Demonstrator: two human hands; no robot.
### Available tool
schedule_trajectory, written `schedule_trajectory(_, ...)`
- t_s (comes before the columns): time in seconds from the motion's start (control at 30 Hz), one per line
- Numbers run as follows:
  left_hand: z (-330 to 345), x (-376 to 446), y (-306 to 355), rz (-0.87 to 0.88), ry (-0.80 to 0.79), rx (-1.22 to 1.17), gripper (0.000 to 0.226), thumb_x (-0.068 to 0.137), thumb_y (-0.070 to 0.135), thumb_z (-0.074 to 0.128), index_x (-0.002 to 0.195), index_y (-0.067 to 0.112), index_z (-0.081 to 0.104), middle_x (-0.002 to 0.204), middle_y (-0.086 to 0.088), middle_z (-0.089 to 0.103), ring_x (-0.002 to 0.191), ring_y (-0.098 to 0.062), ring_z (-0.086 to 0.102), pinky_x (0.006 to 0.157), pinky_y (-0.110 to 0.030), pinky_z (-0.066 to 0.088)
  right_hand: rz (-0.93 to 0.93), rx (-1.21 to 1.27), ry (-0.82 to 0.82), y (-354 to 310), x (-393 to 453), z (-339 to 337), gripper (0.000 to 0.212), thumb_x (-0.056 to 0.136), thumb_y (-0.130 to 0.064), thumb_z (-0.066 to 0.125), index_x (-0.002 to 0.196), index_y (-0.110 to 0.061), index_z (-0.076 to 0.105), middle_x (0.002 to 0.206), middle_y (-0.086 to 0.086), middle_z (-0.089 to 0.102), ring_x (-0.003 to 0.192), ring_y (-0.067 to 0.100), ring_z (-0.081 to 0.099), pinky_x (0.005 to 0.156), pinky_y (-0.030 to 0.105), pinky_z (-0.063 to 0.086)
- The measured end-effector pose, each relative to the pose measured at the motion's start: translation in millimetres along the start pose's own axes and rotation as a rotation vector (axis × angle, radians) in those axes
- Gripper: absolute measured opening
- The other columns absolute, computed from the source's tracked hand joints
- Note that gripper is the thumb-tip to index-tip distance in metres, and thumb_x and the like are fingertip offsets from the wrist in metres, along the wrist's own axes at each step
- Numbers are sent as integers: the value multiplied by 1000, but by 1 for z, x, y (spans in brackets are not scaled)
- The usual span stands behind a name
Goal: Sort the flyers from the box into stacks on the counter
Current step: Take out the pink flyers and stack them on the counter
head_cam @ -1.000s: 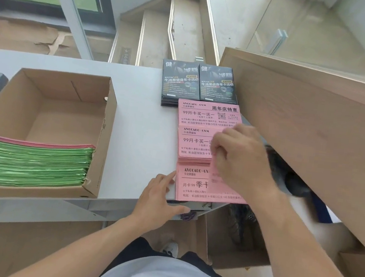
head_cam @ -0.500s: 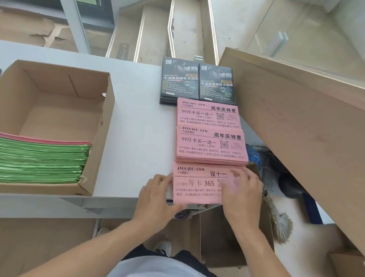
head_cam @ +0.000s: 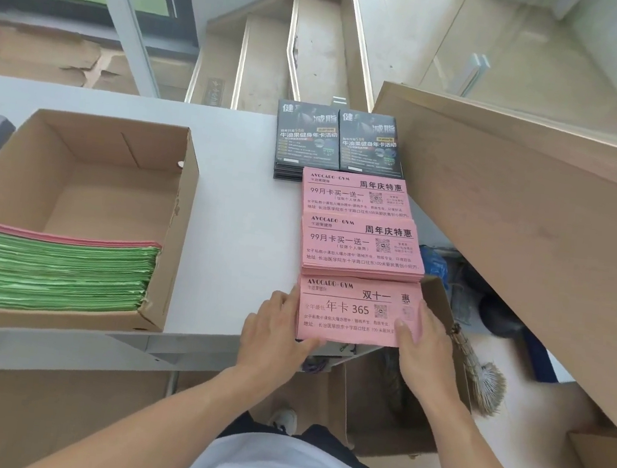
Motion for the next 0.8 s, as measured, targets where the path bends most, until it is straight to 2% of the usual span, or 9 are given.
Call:
schedule_trajectory(0.07,-5,-4,3,-18,-52,-63,90,85,58,69,153,31,18,133,8,44,117,-10,48,99,-30,43,-6,-42,105,-13,-3,-10,56,104,-40,49,155,-30,31,159,5,35,147,30,32,118,53,30)
schedule_trajectory(0.13,-18,-11,3,-61,-89,-220,89,86,56,70,155,33,18,140,12,40,120,-8,49,101,-30,49,-102,32,240,-42,-11,-22,51,102,-32,54,151,-23,41,154,3,40,142,24,35,117,44,31)
schedule_trajectory(0.2,-44,-21,0,-27,-18,-342,76,90,51,68,153,38,28,142,18,41,120,-4,51,102,-33,52,-237,153,256,-86,-21,-20,42,100,-24,60,141,-22,52,145,0,47,135,17,40,114,39,33)
schedule_trajectory(0.27,-83,-30,-8,78,174,-402,53,95,39,67,144,36,46,133,19,51,115,-1,54,99,-30,52,-417,202,188,-141,-30,-1,32,97,-23,63,129,-23,61,136,-3,55,127,10,45,112,35,36)
schedule_trajectory(0.33,-126,-39,-28,124,402,-449,36,97,24,66,132,29,59,123,18,59,114,-2,58,97,-26,50,-609,226,89,-200,-40,25,22,97,-22,66,119,-25,67,122,-6,63,116,3,49,103,33,43)
schedule_trajectory(0.43,-180,-43,-72,26,637,-403,26,99,14,62,123,24,64,118,17,63,115,-4,57,99,-23,45,-858,206,-78,-283,-56,62,15,97,-26,67,110,-25,73,109,-10,69,107,9,56,88,31,48)
schedule_trajectory(0.53,-219,-42,-123,-119,704,-229,26,98,12,59,120,24,64,117,16,61,116,-2,51,105,-25,38,-998,70,-255,-349,-69,95,17,98,-29,64,112,-25,74,110,-8,71,107,15,58,96,33,44)
schedule_trajectory(0.6,-238,-42,-154,-169,728,-80,24,94,10,62,115,22,66,115,10,64,115,-10,53,107,-32,39,-997,-39,-341,-379,-70,114,22,100,-32,60,117,-26,73,114,-8,70,110,15,59,98,34,44)
schedule_trajectory(0.8,-268,-36,-206,-209,672,93,26,90,14,68,115,17,68,117,2,68,117,-20,55,107,-41,42,-933,-278,-534,-419,-60,148,24,97,-41,62,117,-32,72,106,-15,72,96,9,66,80,33,55)
Point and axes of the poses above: each hand's wrist, its own x-axis towards the middle knuckle, its own z-axis out of the palm, y = z × x, the point moved 5 cm from there along x, towards the middle knuckle
